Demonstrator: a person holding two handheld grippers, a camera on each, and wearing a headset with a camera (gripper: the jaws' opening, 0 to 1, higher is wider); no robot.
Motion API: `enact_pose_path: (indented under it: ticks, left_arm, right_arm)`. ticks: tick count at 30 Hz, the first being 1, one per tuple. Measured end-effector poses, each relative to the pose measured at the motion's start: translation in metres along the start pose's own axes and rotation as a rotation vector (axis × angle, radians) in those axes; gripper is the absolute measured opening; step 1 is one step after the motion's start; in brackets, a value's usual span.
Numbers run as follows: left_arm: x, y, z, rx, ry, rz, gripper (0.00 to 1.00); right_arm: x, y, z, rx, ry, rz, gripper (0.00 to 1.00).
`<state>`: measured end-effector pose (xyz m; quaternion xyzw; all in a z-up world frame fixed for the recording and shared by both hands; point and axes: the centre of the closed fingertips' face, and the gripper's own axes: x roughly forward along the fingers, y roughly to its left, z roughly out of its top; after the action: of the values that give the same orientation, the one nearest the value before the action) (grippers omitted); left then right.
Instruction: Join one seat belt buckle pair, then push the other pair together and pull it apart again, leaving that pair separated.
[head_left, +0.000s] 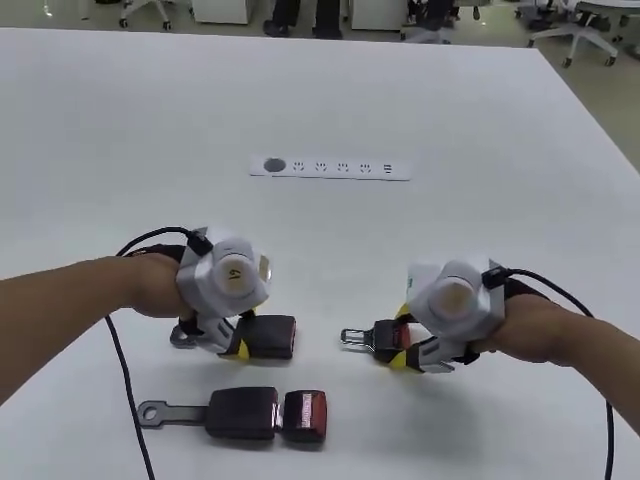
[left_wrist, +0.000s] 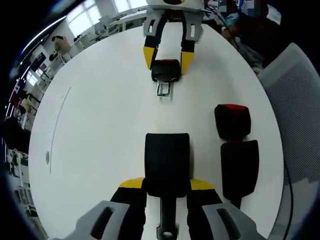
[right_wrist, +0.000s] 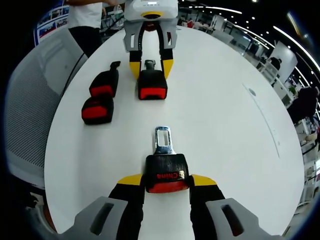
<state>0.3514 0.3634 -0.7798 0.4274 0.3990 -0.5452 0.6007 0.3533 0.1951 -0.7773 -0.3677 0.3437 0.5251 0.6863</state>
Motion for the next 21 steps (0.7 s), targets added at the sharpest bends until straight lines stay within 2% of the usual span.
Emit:
enact_pose_path:
  ticks: [5,21]
  left_arm:
    - [0.0004,-0.0009,-0.0004,0.008,0.027,-0.015,0.31]
    - [0.0021,0.0008,-0.0019,-0.034,0.043,-0.031,0.32]
  right_arm:
    - [0.0022,-0.0025,-0.0029,0.0,0.001,0.002,0.32]
    - [0.0051,0.0009,0.0052,-0.002,-0.001,0.003,0.31]
